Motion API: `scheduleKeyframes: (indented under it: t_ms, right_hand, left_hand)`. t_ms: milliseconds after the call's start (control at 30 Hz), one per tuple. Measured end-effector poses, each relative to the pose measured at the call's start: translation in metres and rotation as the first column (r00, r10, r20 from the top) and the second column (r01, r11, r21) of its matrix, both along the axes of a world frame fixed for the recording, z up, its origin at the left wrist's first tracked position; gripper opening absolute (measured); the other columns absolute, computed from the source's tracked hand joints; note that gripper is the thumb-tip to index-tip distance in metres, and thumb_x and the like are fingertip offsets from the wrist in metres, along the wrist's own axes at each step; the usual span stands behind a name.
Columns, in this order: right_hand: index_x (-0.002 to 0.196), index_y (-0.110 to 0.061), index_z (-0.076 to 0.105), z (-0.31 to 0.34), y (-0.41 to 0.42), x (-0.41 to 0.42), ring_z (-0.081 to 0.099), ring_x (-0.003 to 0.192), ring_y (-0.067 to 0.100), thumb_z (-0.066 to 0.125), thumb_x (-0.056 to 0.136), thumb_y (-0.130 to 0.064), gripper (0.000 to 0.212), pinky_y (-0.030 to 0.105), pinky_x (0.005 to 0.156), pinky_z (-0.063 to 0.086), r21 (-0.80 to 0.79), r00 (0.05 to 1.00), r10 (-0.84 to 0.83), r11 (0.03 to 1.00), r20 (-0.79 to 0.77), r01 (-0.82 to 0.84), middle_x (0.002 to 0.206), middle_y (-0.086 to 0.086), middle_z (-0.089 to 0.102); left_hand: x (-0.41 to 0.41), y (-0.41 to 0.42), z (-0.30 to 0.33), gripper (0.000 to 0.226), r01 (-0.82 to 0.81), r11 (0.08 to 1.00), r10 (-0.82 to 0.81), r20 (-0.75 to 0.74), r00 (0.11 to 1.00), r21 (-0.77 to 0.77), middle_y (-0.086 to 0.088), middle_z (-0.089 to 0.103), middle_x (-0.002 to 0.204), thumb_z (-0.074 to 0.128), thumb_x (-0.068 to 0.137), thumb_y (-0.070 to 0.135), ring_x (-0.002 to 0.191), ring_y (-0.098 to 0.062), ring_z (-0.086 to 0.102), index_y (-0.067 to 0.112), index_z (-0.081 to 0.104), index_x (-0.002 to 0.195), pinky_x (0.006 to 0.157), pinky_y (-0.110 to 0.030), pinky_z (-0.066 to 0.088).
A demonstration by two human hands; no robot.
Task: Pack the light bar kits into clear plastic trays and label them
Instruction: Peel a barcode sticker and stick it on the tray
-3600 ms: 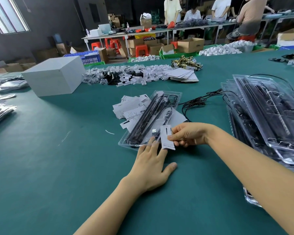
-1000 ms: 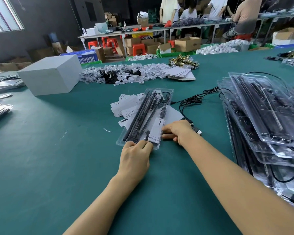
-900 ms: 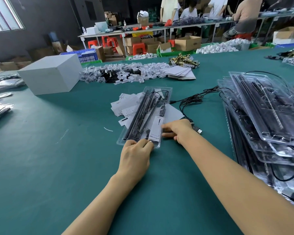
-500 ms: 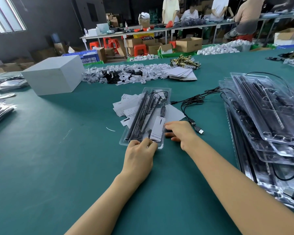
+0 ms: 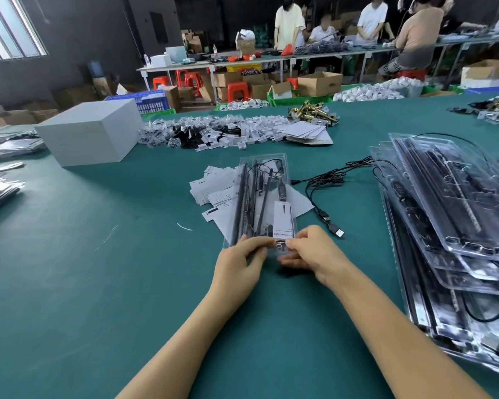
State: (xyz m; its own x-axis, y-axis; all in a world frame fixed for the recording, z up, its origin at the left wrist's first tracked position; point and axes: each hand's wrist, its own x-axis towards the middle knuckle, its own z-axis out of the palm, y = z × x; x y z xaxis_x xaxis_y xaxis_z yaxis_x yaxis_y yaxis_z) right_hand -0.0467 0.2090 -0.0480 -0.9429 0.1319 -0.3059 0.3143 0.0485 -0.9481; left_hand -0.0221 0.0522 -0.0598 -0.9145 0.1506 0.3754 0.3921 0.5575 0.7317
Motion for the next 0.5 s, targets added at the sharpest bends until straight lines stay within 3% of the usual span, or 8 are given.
scheduleKeyframes:
  t_ms: [67,100,167,233,267,333,400,500]
  right_hand:
    - [0.089,-0.006,0.043,-0.001,0.008,-0.001,0.063,0.043,0.012,0.049,0.093,0.005,0.013,0.02,0.039,0.048,-0.153,0.994,-0.105,0.982,0.024,0.107,0.081,0.014,0.058]
    - [0.09,-0.007,0.044,-0.001,0.012,-0.001,0.061,0.041,0.01,0.05,0.093,0.004,0.013,0.019,0.038,0.046,-0.182,0.991,-0.13,0.974,0.026,0.133,0.079,0.013,0.059]
    - [0.09,-0.008,0.046,-0.001,0.019,-0.001,0.057,0.04,0.009,0.052,0.093,0.003,0.013,0.019,0.038,0.044,-0.208,0.991,-0.133,0.969,0.003,0.131,0.077,0.01,0.06]
    - [0.09,-0.009,0.047,-0.001,0.024,0.0,0.053,0.041,0.008,0.052,0.092,0.003,0.013,0.019,0.04,0.041,-0.2,0.99,-0.126,0.973,-0.059,0.112,0.073,0.007,0.057]
    - [0.091,-0.01,0.048,0.0,0.025,0.0,0.051,0.042,0.008,0.052,0.092,0.002,0.013,0.019,0.041,0.039,-0.182,0.987,-0.122,0.978,-0.102,0.102,0.072,0.006,0.055]
    - [0.091,-0.012,0.048,0.001,0.027,0.001,0.048,0.043,0.008,0.053,0.092,0.001,0.014,0.018,0.041,0.037,-0.168,0.974,-0.118,0.982,-0.193,0.086,0.073,0.005,0.054]
    - [0.091,-0.013,0.049,0.001,0.026,0.003,0.048,0.045,0.009,0.054,0.091,0.0,0.015,0.018,0.042,0.039,-0.178,0.961,-0.122,0.981,-0.249,0.078,0.075,0.005,0.057]
    - [0.092,-0.013,0.051,0.0,0.021,0.004,0.049,0.047,0.008,0.06,0.088,0.002,0.018,0.02,0.047,0.042,-0.258,0.959,-0.16,0.961,-0.236,0.097,0.075,0.002,0.058]
  left_hand:
    - [-0.006,0.004,0.001,0.022,-0.25,0.968,0.252,-0.089,0.964,0.027,0.008,0.067,0.108,0.062,0.089,0.01,0.097,-0.013,0.061,0.017,0.07,0.108,0.087,-0.02,0.042]
    - [-0.011,0.004,0.003,0.025,-0.356,0.933,0.358,-0.036,0.933,0.043,0.002,0.062,0.115,0.064,0.089,0.018,0.102,-0.017,0.058,0.016,0.065,0.114,0.089,-0.022,0.04]
    - [-0.022,0.003,0.01,0.041,-0.421,0.899,0.373,0.299,0.878,0.116,-0.005,0.054,0.114,0.067,0.086,0.038,0.103,-0.022,0.057,0.011,0.057,0.115,0.098,-0.034,0.044]
    - [-0.035,0.0,0.023,0.033,-0.401,0.827,0.122,0.572,0.811,0.393,-0.005,0.06,0.085,0.073,0.083,0.037,0.073,-0.018,0.064,0.008,0.057,0.09,0.086,-0.04,0.056]
    - [-0.042,-0.001,0.028,0.027,-0.375,0.782,-0.04,0.641,0.767,0.497,-0.003,0.065,0.076,0.074,0.082,0.029,0.061,-0.015,0.064,0.007,0.059,0.085,0.076,-0.036,0.059]
    - [-0.046,-0.001,0.034,0.02,-0.338,0.708,-0.323,0.711,0.625,0.62,-0.002,0.073,0.076,0.076,0.075,0.014,0.061,-0.014,0.068,0.007,0.065,0.09,0.069,-0.028,0.058]
    - [-0.047,0.0,0.03,0.031,-0.323,0.608,-0.496,0.665,0.559,0.725,-0.009,0.073,0.086,0.073,0.068,0.004,0.072,-0.022,0.071,0.006,0.064,0.098,0.067,-0.033,0.061]
    - [-0.045,0.005,0.016,0.048,-0.25,0.441,-0.57,0.484,0.664,0.862,-0.016,0.071,0.106,0.064,0.073,-0.007,0.083,-0.037,0.071,0.009,0.053,0.117,0.06,-0.037,0.06]
